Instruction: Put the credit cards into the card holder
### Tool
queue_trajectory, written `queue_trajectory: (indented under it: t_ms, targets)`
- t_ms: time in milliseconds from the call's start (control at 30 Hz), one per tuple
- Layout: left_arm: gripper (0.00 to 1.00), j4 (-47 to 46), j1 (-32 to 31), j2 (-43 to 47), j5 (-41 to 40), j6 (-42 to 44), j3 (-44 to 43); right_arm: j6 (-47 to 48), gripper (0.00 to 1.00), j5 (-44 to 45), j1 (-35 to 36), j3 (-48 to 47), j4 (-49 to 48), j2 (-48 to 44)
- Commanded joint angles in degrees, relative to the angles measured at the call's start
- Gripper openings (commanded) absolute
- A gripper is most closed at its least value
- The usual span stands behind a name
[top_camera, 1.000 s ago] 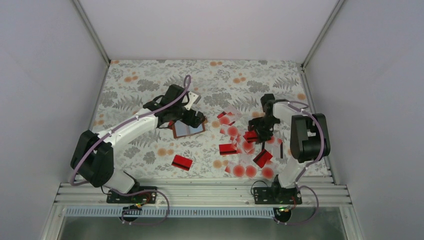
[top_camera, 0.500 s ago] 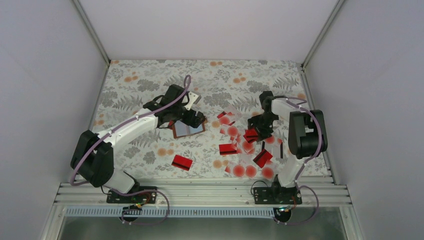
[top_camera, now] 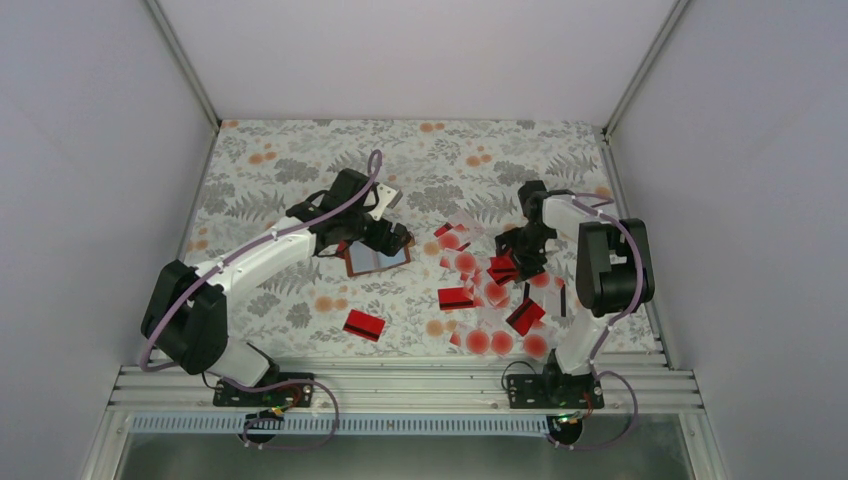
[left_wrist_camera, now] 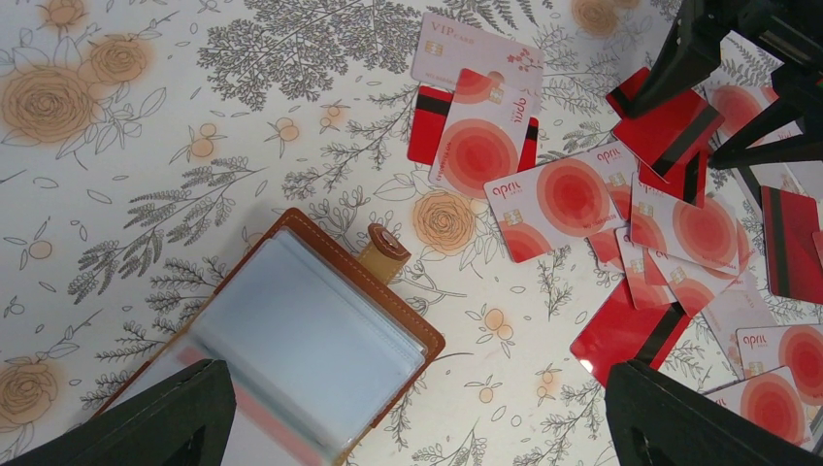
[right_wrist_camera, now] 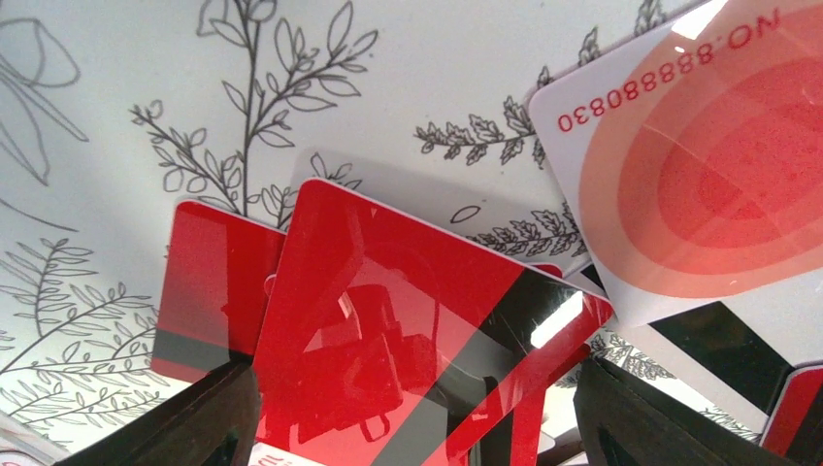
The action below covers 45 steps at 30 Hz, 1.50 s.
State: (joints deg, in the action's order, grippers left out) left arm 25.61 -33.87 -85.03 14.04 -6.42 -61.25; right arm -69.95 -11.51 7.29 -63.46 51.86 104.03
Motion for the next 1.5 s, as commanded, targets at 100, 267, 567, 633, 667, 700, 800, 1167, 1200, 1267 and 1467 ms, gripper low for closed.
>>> queue_trajectory:
  t_ms: [100, 267, 567, 633, 667, 700, 800, 1167, 1200, 1267, 1467]
  targets:
    - [0.95, 0.19, 0.21, 0.87, 0.46, 1.14, -0.76, -0.45, 0.82, 1.73, 0.45, -1.8, -0.82, -1.51]
    - [0.95, 0.28, 0.18, 0.9, 0.51, 1.14, -0.86, -0.35, 0.81, 1.23, 0.47, -3.18, -0.36, -1.75]
    - [0.95, 0.5, 0.21, 0.63, 0.42, 1.32, -1.04, -0.97, 0.82, 0.93, 0.64, -3.72, -0.37, -0.37]
    - [0.95, 0.59, 0.2, 0.58, 0.42, 1.4, -1.28, -0.82, 0.82, 0.78, 0.69, -3.85, -0.76, 0.48]
    - [0.95, 0.64, 0.18, 0.45, 0.42, 1.4, -1.34, -0.77, 0.82, 0.91, 0.63, -3.78, -0.81, 0.97]
    - [0.95, 0.66, 0.2, 0.42, 0.38, 1.41, -1.4, -0.72, 0.82, 1.02, 0.63, -3.78, -0.73, 1.53]
    - [0.95, 0.67, 0.17, 0.37, 0.37, 1.43, -1.41, -0.61, 0.8, 1.63, 0.63, -2.94, -0.86, 2.63]
    - [0.95, 0.87, 0.21, -0.2, 0.2, 1.58, -1.64, -0.09, 0.68, 1.47, 0.76, -0.37, -0.64, 6.07]
    - [0.95, 0.86, 0.16, -0.28, 0.2, 1.6, -1.74, 0.03, 0.66, 1.99, 0.79, -0.23, -0.38, 5.95]
    - [0.95, 0.85, 0.2, -0.39, 0.11, 1.71, -1.75, 0.19, 0.64, 2.87, 0.93, 0.1, -0.03, 5.81]
    - [0.95, 1.02, 0.2, -0.7, 0.03, 1.67, -1.93, 1.69, 0.54, 3.26, 1.08, 1.8, -0.88, 5.88]
